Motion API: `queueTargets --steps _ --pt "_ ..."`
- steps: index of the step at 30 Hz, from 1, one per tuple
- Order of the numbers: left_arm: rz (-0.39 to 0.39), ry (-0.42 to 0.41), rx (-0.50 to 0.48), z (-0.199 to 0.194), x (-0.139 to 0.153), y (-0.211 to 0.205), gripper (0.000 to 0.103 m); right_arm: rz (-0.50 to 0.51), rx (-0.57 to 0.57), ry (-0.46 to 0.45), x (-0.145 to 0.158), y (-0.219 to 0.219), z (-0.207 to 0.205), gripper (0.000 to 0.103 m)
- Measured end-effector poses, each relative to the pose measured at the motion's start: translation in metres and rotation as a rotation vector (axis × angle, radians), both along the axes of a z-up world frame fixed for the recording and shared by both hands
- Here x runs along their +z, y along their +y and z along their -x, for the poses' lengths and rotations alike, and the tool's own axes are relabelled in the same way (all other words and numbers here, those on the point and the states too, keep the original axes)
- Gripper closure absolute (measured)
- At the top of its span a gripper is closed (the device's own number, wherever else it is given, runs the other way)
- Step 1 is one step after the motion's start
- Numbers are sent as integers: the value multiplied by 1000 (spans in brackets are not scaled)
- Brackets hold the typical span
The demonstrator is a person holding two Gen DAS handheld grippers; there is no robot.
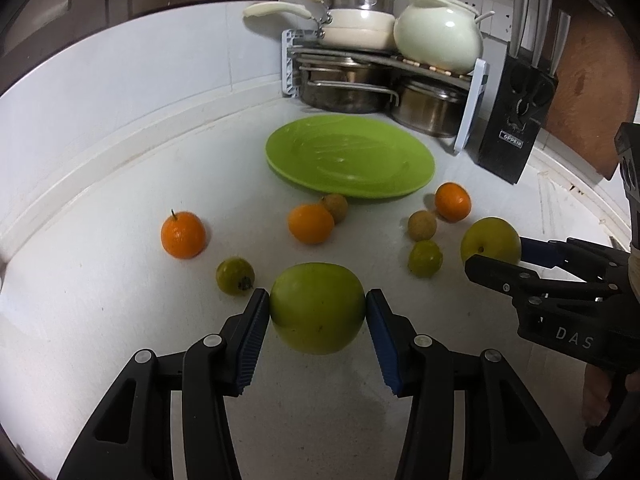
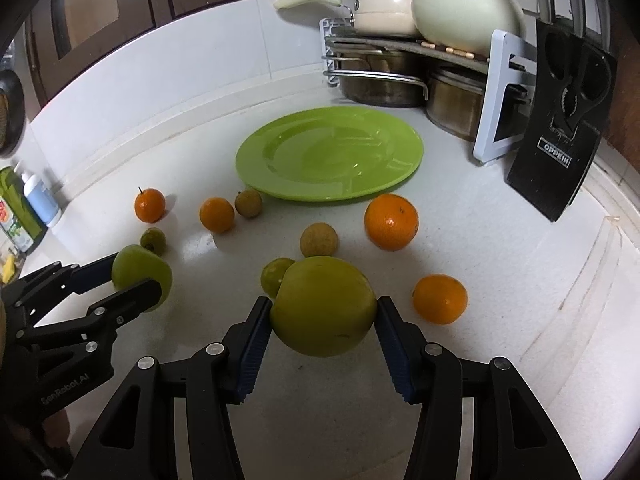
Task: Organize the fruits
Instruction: 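Carry the large green fruit with the right tool over the green plate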
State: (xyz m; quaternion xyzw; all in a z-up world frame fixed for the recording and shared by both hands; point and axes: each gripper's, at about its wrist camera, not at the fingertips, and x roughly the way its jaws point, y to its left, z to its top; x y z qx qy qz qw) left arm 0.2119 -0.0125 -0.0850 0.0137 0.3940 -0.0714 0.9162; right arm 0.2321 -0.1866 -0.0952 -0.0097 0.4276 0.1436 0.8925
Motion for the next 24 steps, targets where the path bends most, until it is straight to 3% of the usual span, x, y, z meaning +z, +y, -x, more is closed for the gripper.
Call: queueTargets --steps 11,24 --pt "11 -68 -63 -24 31 -4 54 -43 -25 -39 24 3 -10 49" --pt "-9 -59 -133 -96 47 -9 54 -18 -14 -58 39 8 -72 49"
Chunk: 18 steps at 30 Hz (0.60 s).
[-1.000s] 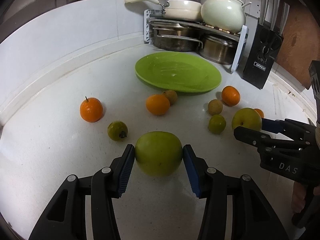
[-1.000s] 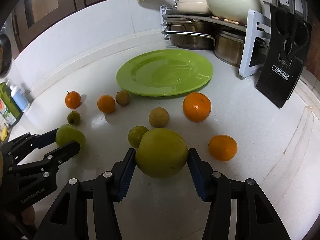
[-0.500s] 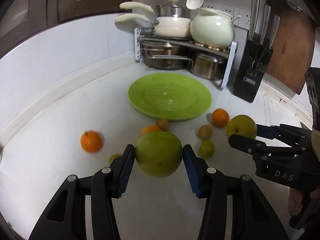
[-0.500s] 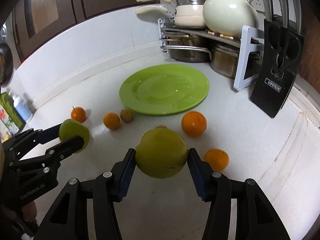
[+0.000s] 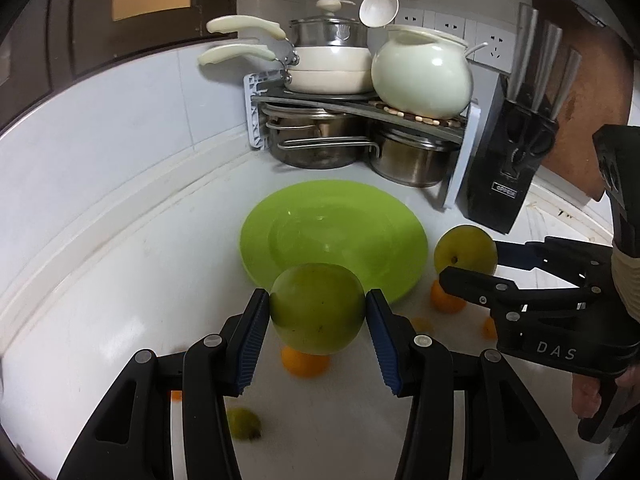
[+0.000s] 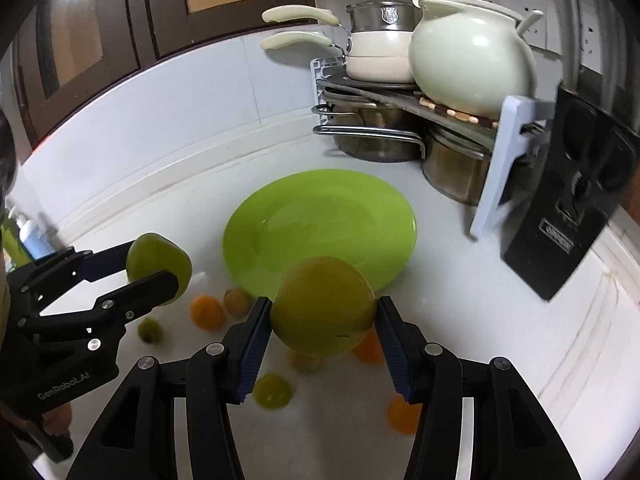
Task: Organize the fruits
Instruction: 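Carry the large green fruit with the right tool over the green plate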
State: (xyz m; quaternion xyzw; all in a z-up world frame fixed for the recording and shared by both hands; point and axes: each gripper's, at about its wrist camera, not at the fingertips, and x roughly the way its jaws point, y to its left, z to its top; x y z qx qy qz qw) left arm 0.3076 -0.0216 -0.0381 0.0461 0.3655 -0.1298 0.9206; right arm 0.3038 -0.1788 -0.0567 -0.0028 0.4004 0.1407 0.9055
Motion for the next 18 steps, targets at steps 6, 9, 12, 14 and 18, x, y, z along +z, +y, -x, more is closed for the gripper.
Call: queueTargets --steps 6,9,12,14,18 --pt "-7 49 -26 -38 -6 1 54 41 21 30 -8 6 -34 49" --pt "-16 85 -40 -60 -13 1 54 53 29 45 -11 7 -48 49" --pt "-26 128 -56 -83 -21 1 54 76 36 60 -15 10 -64 49" --pt "-33 149 -67 -95 -26 1 54 88 47 72 -18 12 -76 49" --pt "-55 189 -91 -113 -36 -1 54 101 67 106 -26 15 -95 49"
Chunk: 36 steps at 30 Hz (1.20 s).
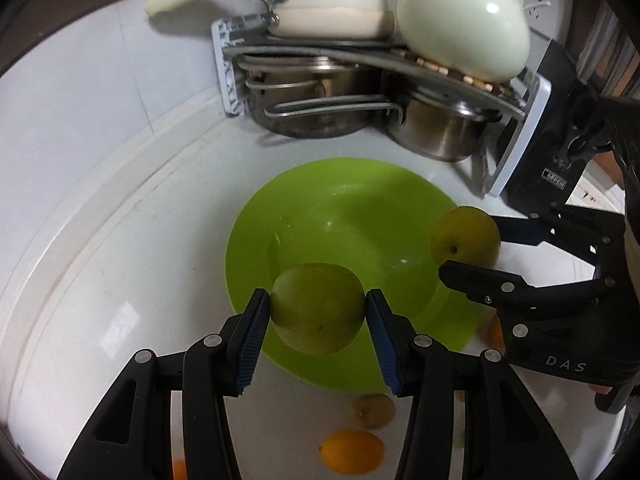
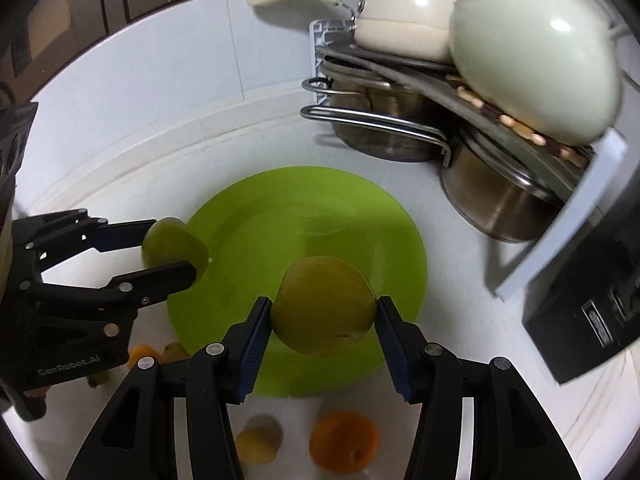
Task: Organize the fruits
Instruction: 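Carry the large green fruit with the right tool over the green plate, then lower the fruit onto the plate and open the right tool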
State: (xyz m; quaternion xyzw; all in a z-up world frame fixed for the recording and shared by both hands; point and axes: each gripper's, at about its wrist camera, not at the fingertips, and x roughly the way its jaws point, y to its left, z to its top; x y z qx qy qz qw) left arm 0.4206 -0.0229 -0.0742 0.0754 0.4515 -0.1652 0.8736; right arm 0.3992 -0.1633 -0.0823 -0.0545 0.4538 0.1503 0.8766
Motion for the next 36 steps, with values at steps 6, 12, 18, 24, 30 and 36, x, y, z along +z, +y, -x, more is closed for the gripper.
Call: queueTargets --steps 6,12,18,24,30,36 --pt "-20 47 -24 -17 -12 -4 54 23 22 69 -18 3 -18 49" --pt "-30 70 -43 -24 -21 -9 54 32 25 94 -28 1 -22 49" --pt "-27 63 -45 -25 -21 -9 54 33 30 96 -32 1 -23 49" --pt "-20 64 -41 -25 -17 -10 53 38 35 95 -31 1 -25 49" --pt "-9 2 -13 -8 6 -3 40 25 16 47 -16 -2 -9 45" --pt "14 -89 33 31 39 12 27 8 -26 -68 18 -10 26 39"
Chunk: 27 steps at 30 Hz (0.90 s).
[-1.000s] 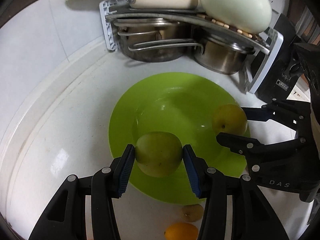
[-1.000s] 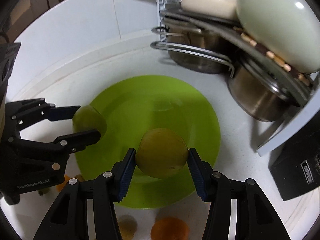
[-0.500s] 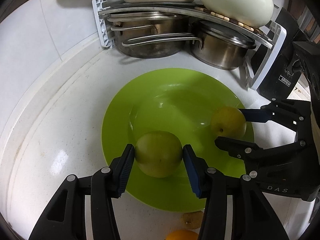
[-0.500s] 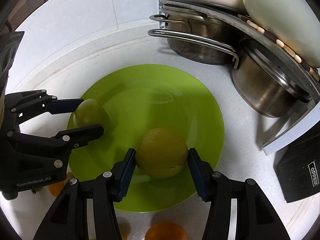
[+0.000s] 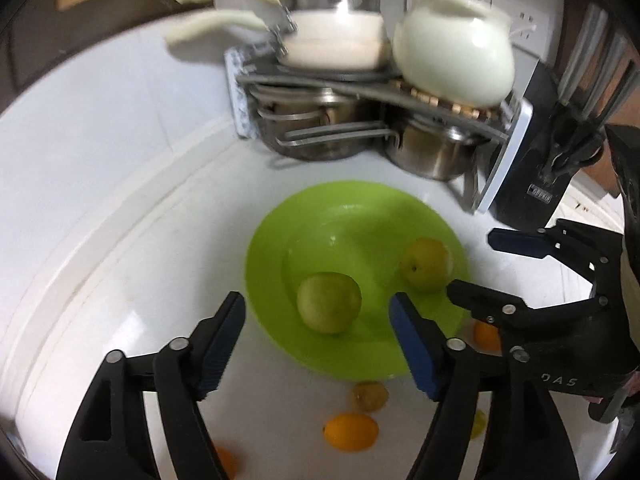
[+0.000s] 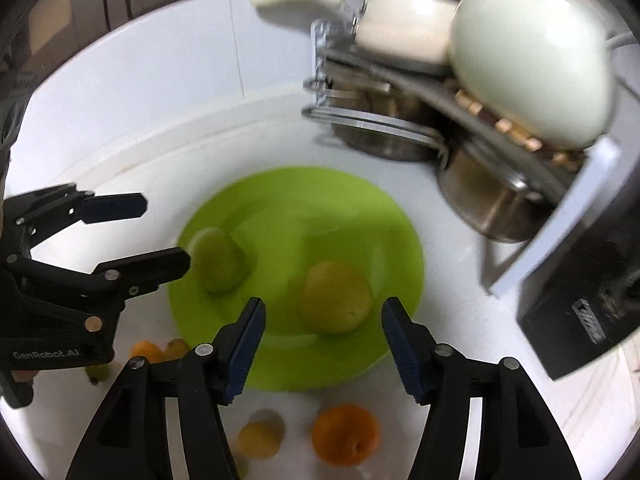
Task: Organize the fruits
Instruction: 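Lower the fruit onto the plate and open the right tool, then move the right tool to the small green fruit and grasp it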
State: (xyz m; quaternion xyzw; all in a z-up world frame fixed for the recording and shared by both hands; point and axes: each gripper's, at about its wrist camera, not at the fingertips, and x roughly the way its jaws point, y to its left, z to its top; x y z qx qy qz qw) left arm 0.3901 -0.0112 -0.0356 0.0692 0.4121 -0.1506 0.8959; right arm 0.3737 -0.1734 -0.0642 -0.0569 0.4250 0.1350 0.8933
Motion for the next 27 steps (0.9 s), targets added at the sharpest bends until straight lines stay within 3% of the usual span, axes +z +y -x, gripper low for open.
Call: queueTargets --steps 7,13,27 --pt "10 -120 41 57 34 15 18 -17 -43 -134 37 5 46 28" --pt "25 -193 108 96 49 31 6 -42 -93 -202 54 12 84 25" --pt "19 -242 223 165 35 61 5 -38 -103 -219 47 28 137 25"
